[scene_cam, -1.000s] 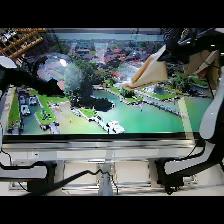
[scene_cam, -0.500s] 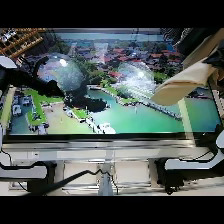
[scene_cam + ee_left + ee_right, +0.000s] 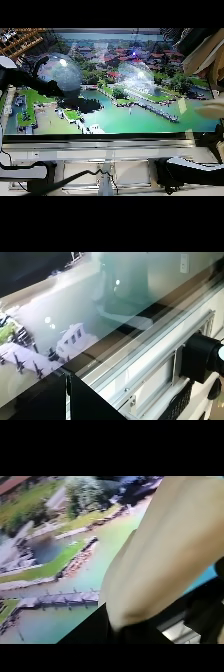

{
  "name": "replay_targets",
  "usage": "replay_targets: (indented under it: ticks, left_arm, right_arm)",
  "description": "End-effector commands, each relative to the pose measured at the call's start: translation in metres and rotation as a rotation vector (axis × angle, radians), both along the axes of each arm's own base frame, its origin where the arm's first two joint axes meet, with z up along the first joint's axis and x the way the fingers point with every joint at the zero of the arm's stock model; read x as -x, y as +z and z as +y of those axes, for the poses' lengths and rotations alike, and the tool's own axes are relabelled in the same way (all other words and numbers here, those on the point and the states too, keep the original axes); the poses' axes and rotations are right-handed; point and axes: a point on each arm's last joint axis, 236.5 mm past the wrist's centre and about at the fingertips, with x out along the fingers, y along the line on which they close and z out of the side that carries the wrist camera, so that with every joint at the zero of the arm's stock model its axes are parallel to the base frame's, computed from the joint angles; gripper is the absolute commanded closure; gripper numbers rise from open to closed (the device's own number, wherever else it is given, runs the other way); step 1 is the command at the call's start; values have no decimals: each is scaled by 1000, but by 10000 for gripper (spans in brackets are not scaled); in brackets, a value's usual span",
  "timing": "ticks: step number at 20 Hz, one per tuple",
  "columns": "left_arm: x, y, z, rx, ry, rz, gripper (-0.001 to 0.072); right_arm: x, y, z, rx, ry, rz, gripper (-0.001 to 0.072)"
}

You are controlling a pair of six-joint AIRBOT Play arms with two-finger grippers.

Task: Fold the clothes and pants, and hang the long-sleeved shirts on hangers.

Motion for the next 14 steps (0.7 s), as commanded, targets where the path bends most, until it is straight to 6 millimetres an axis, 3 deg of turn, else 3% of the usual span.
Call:
replay_targets:
  ticks: [1, 6, 8, 10, 11, 12, 13, 14]
  left_arm:
    - [0, 0, 0, 0, 1, 0, 698]
    - [0, 0, 0, -1, 27, 23, 698]
    - [-1, -1, 0, -3, 48, 38, 698]
    - [-1, -1, 0, -3, 55, 43, 698]
    - [-1, -1, 0, -3, 55, 43, 698]
    - [-1, -1, 0, -3, 55, 44, 698]
    - [-1, -1, 0, -3, 55, 44, 698]
    - [-1, -1, 0, -3, 54, 44, 698]
  right_arm:
    - [104, -41, -38, -6, -187, 153, 696]
    - [253, -103, -31, -189, -545, 365, 694]
    - [286, -113, -26, -231, -632, 407, 690]
    - [301, -122, -34, -260, -748, 411, 686]
    - [305, -126, -42, -253, -787, 416, 627]
    - [303, -129, -49, -244, -794, 405, 497]
    - [302, -131, -54, -232, -790, 403, 282]
    - [297, -131, -57, -220, -778, 403, 170]
